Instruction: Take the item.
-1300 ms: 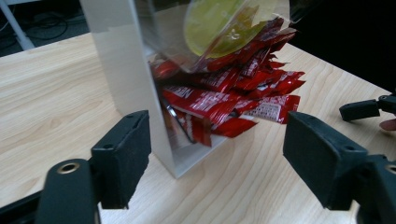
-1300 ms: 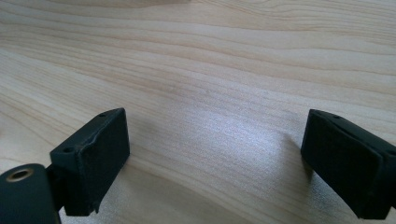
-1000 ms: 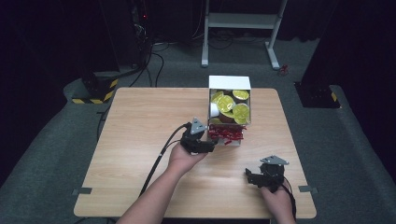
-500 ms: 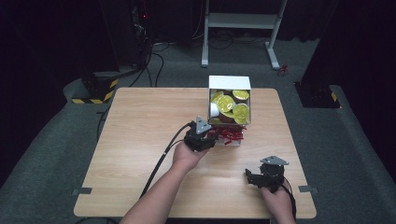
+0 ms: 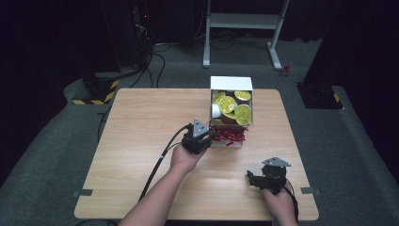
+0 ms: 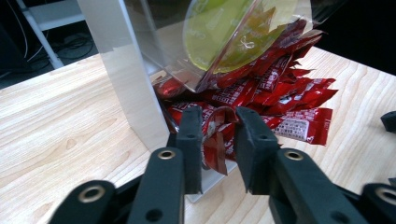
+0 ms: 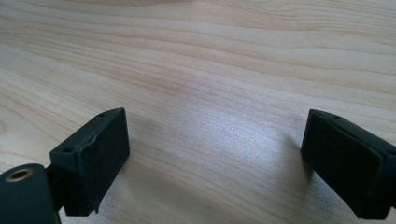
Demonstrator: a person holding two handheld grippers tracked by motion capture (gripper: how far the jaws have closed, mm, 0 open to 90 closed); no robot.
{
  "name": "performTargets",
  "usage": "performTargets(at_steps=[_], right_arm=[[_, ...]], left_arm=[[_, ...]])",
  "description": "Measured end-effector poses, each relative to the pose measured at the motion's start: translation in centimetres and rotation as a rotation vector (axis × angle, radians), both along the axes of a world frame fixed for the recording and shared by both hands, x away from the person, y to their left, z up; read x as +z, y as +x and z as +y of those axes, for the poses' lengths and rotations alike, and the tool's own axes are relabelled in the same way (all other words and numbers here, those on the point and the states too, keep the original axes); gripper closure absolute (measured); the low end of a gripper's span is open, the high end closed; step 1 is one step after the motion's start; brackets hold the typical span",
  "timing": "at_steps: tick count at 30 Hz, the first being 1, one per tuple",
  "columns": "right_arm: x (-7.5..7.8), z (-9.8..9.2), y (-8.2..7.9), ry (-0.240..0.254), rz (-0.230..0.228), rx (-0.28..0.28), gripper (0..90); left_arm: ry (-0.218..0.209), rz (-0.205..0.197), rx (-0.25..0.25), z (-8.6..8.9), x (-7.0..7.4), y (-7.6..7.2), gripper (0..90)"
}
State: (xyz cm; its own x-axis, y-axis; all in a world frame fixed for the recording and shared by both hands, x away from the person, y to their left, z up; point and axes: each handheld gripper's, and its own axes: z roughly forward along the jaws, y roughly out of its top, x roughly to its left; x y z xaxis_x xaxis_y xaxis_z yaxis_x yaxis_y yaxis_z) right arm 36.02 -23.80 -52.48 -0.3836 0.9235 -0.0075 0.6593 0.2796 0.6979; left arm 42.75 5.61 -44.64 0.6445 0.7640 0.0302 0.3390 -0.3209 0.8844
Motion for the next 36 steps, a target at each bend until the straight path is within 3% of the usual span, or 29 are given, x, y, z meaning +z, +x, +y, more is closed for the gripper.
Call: performTargets(at_steps=[8, 13, 16, 22, 24, 29, 36], right_arm=[[0.0, 0.0, 0.0, 0.000, 0.000, 0.000, 7.7], [0.0, 0.0, 0.0, 0.000, 0.000, 0.000, 7.7], [0.0, 0.0, 0.0, 0.000, 0.000, 0.000, 7.8], [0.0, 0.0, 0.0, 0.003, 0.003, -0.003, 7.8], [0.0, 0.0, 0.0, 0.003, 0.003, -0.003, 7.9], [0.0, 0.0, 0.0, 0.004, 0.003, -0.002, 7.9], [0.0, 0.0, 0.0, 0.006, 0.004, 0.001, 7.8]], left_arm=[[0.017, -0.028, 0.018, -0.1, 0.0, -0.3, 79.9], [0.009, -0.009, 0.019, -0.7, 0.2, 0.1, 57.4], [0.023, 0.001, 0.016, -1.1, 0.0, 0.4, 51.9], [-0.020, 0.021, 0.021, -1.2, 0.0, 0.8, 53.9], [-0.027, 0.023, 0.016, -1.2, 0.0, 0.8, 58.4], [0.011, -0.007, 0.019, -1.1, 0.3, 0.3, 70.5], [0.018, -0.019, 0.023, -0.6, 0.4, -0.1, 80.4]])
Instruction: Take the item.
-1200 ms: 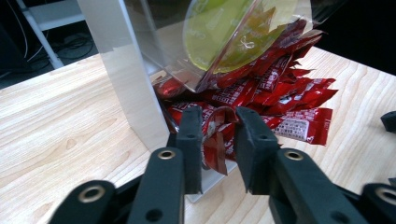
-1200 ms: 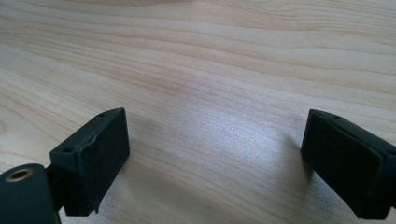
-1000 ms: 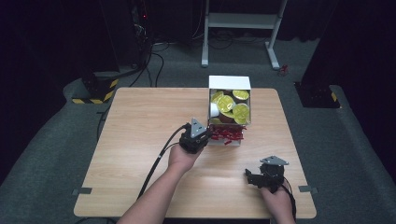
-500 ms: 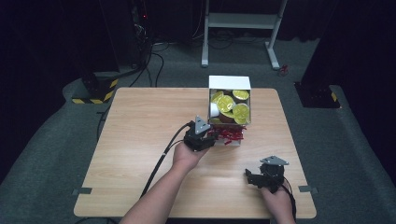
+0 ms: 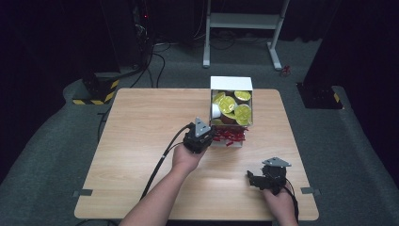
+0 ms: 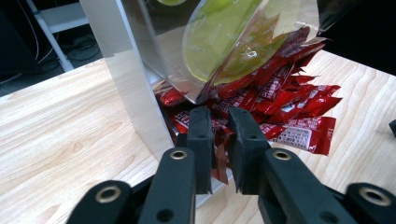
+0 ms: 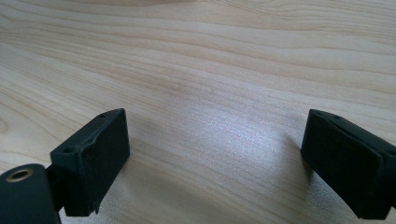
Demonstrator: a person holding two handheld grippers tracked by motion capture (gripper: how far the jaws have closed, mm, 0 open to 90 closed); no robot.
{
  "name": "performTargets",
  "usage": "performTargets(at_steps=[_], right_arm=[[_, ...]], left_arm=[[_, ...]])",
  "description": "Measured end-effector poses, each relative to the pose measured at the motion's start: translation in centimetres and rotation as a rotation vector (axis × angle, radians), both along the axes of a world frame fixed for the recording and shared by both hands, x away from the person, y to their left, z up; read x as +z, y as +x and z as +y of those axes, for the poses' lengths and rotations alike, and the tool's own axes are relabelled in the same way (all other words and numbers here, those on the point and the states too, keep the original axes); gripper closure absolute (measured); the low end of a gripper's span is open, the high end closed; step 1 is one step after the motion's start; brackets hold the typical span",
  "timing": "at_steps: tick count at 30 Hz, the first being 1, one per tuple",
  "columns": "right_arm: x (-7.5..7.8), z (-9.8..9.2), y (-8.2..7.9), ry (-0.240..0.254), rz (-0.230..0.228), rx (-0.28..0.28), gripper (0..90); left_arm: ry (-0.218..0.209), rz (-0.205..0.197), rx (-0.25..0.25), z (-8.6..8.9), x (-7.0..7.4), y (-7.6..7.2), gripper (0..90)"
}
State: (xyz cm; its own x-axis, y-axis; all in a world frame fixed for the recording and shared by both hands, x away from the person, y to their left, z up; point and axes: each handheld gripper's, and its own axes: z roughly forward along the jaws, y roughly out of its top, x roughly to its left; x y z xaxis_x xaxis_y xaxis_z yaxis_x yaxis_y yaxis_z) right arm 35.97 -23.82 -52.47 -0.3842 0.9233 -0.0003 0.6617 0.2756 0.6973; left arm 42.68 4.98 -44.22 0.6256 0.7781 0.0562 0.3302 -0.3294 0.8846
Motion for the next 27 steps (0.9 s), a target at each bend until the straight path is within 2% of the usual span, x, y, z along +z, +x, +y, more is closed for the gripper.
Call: performTargets(at_steps=[4, 9, 16, 22, 27], right_arm=[[0.0, 0.0, 0.0, 0.002, 0.000, 0.000, 7.8], [0.0, 0.0, 0.0, 0.002, 0.000, 0.001, 7.8], [0.0, 0.0, 0.0, -0.002, -0.003, 0.007, 7.8], [0.0, 0.0, 0.0, -0.003, -0.003, 0.007, 7.7], [0.0, 0.0, 0.0, -0.003, -0.003, 0.007, 7.7]], left_arm=[[0.006, -0.014, -0.006, 0.2, 0.0, -0.2, 82.9], [-0.032, 0.007, -0.012, 0.5, -0.1, -0.3, 82.9], [-0.079, 0.014, -0.020, 1.1, 0.2, -0.9, 83.2], [-0.065, -0.003, -0.022, 1.4, 0.6, -1.4, 83.1], [-0.068, 0.007, -0.028, 1.8, 0.7, -1.7, 83.5]])
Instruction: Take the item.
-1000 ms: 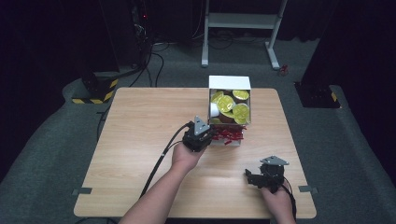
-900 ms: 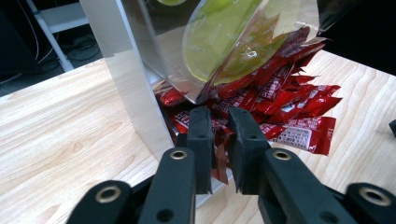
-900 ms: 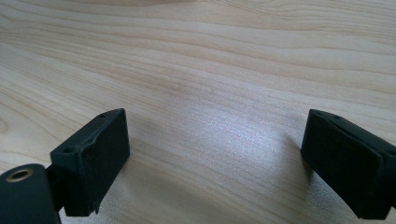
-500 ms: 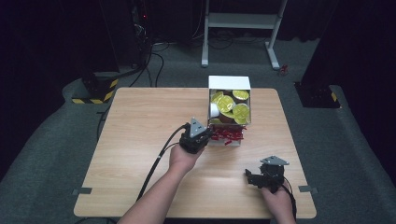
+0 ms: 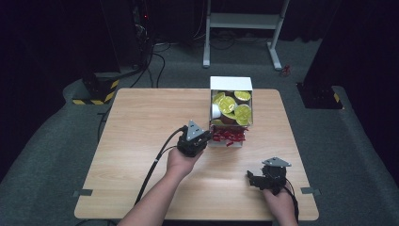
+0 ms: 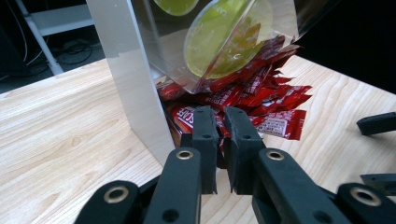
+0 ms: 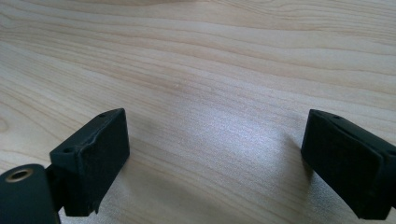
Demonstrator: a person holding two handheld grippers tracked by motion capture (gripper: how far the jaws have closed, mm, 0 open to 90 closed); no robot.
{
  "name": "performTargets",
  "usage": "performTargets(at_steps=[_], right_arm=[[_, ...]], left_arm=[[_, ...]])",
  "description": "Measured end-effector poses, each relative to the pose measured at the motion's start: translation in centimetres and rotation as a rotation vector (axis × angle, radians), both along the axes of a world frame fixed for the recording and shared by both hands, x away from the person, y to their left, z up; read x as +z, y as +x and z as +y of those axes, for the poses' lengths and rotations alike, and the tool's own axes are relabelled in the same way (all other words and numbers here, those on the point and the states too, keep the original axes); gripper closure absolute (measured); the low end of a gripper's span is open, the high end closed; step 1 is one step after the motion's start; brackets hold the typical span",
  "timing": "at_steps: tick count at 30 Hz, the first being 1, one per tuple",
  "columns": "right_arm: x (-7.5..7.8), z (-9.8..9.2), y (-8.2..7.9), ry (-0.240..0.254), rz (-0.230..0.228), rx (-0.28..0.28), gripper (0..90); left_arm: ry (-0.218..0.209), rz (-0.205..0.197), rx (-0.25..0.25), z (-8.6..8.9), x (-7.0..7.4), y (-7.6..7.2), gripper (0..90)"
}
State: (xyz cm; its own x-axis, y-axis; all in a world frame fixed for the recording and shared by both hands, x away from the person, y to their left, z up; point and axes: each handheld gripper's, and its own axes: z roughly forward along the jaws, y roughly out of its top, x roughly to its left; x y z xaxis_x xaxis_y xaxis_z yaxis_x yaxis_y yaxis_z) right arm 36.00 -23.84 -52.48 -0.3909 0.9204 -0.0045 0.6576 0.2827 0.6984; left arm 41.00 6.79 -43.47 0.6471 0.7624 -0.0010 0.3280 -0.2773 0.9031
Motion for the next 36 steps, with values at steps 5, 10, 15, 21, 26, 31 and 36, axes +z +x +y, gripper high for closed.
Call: performTargets(at_steps=[5, 10, 15, 21, 26, 31, 36], right_arm=[[0.0, 0.0, 0.0, 0.000, 0.000, 0.000, 7.7], [0.0, 0.0, 0.0, 0.000, 0.000, 0.000, 7.7], [0.0, 0.0, 0.0, -0.001, 0.000, 0.001, 7.7], [0.0, 0.0, 0.0, -0.007, -0.001, 0.006, 7.6], [0.0, 0.0, 0.0, -0.007, 0.000, 0.006, 7.6], [0.0, 0.0, 0.0, -0.007, 0.000, 0.006, 7.6], [0.0, 0.0, 0.0, -0.007, -0.001, 0.006, 7.6]], left_arm=[[-0.014, -0.004, -0.002, 0.4, 0.2, -0.4, 83.9], [-0.024, -0.023, -0.004, 1.0, 0.3, -1.1, 85.1], [-0.039, -0.031, -0.007, 1.7, 0.8, -1.5, 85.8], [-0.059, -0.046, -0.007, 2.5, 1.4, -2.2, 86.5], [-0.085, -0.046, -0.011, 3.4, 1.7, -2.6, 86.6], [-0.109, -0.042, -0.027, 4.2, 2.0, -3.2, 87.0], [-0.130, -0.047, -0.039, 4.8, 2.2, -3.8, 87.2]])
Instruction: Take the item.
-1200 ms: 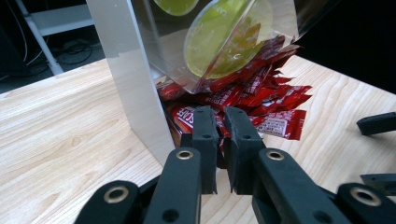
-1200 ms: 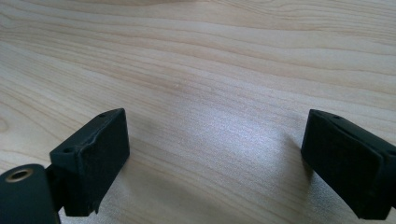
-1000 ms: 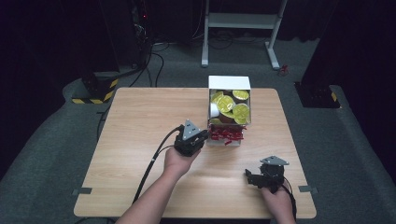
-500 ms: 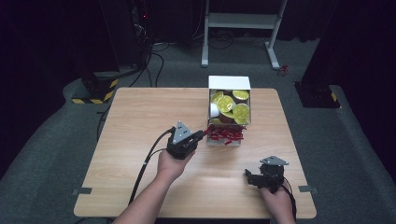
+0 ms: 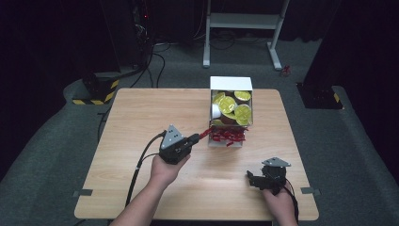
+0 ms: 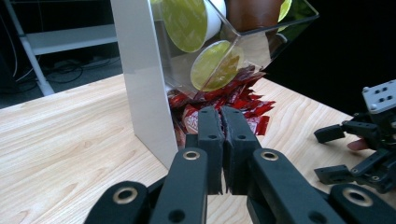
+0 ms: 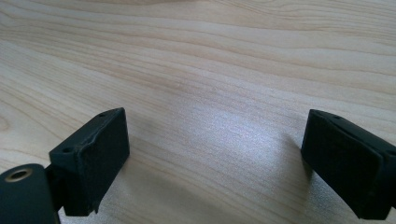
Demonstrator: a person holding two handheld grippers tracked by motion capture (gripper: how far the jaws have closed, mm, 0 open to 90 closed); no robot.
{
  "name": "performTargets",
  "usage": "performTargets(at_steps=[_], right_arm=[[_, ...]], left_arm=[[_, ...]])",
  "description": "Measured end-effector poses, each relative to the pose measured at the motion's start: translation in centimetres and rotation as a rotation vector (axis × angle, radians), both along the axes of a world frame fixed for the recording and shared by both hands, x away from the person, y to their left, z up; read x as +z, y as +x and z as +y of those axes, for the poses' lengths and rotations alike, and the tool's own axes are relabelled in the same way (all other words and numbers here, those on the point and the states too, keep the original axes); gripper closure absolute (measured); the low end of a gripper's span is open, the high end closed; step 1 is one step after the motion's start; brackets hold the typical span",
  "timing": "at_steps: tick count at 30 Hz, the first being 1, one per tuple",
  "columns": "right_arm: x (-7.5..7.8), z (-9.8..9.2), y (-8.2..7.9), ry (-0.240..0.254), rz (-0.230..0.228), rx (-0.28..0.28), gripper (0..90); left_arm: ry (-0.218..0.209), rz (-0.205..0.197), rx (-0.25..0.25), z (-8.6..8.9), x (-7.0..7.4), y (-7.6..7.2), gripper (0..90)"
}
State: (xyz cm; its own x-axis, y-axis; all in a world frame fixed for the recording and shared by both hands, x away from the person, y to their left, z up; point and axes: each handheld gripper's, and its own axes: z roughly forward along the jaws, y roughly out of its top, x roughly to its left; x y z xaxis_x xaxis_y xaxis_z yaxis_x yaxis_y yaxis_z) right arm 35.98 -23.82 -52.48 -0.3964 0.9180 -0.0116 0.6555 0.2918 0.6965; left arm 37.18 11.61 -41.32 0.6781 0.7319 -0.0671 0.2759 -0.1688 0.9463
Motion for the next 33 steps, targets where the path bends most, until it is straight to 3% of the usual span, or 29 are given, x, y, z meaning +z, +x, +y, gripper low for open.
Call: performTargets(at_steps=[15, 33], right_arm=[[0.0, 0.0, 0.0, 0.000, 0.000, 0.000, 7.6], [0.0, 0.1, -0.1, 0.005, 0.006, -0.004, 7.6]], left_arm=[[-0.033, -0.013, 0.019, 2.4, 0.3, -1.1, 87.4], [-0.024, -0.030, 0.078, 5.1, 0.3, -0.2, 87.5]])
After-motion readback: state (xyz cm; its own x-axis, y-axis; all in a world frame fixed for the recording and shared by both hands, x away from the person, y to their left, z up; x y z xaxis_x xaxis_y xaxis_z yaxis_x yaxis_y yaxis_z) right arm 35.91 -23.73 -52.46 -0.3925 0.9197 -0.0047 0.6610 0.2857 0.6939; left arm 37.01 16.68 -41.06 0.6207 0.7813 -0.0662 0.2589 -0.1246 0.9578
